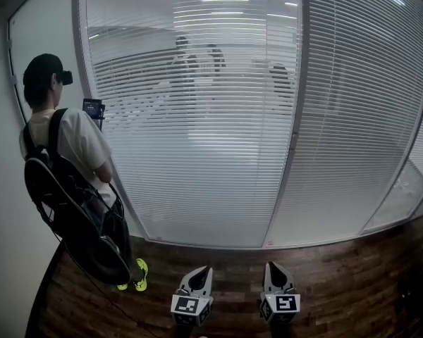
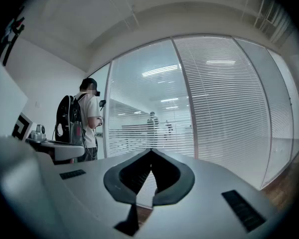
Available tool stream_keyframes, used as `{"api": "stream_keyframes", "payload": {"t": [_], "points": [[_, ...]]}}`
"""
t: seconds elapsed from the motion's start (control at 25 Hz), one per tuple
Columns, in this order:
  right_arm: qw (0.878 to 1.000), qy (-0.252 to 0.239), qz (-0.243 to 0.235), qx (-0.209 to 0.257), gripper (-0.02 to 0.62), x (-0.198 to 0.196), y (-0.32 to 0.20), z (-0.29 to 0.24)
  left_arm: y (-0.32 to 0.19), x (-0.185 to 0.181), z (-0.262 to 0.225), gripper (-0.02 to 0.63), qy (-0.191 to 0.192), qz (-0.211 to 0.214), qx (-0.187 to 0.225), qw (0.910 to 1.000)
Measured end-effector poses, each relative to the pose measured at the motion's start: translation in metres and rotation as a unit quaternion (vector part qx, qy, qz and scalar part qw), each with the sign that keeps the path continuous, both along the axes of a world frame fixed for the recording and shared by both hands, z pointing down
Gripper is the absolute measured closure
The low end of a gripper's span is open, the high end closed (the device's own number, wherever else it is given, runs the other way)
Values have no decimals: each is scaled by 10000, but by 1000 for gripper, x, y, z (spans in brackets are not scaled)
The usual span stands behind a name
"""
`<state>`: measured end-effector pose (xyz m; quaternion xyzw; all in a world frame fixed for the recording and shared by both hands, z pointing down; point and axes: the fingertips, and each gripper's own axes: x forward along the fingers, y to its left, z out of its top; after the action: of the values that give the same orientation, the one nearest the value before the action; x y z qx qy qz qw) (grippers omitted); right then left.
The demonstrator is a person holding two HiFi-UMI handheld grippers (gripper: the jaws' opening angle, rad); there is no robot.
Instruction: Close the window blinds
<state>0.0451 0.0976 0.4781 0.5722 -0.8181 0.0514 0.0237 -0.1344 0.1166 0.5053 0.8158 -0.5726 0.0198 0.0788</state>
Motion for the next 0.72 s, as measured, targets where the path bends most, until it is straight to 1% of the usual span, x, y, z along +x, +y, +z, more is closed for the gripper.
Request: {"api": "stream_keyframes", "payload": {"t": [0.12, 0.28, 0.48, 0.64, 0.72], "points": [[9999, 27, -18, 162, 592, 8, 2, -4, 5, 9, -3, 606, 85, 18, -65, 9999], [9996, 45, -76, 255, 592, 14, 4, 0, 8, 14, -13, 606, 9, -102, -55, 9999], [9990, 240, -142, 342, 592, 17, 4, 2, 7, 17, -10, 606, -20, -208, -56, 9998], [9974, 500, -172, 493, 592, 20, 0, 3, 1, 24, -10, 606, -28, -152, 34, 9999], [9967, 554, -201, 552, 592, 22, -3, 8, 1, 23, -8, 606, -26, -208, -27, 9998]]}}
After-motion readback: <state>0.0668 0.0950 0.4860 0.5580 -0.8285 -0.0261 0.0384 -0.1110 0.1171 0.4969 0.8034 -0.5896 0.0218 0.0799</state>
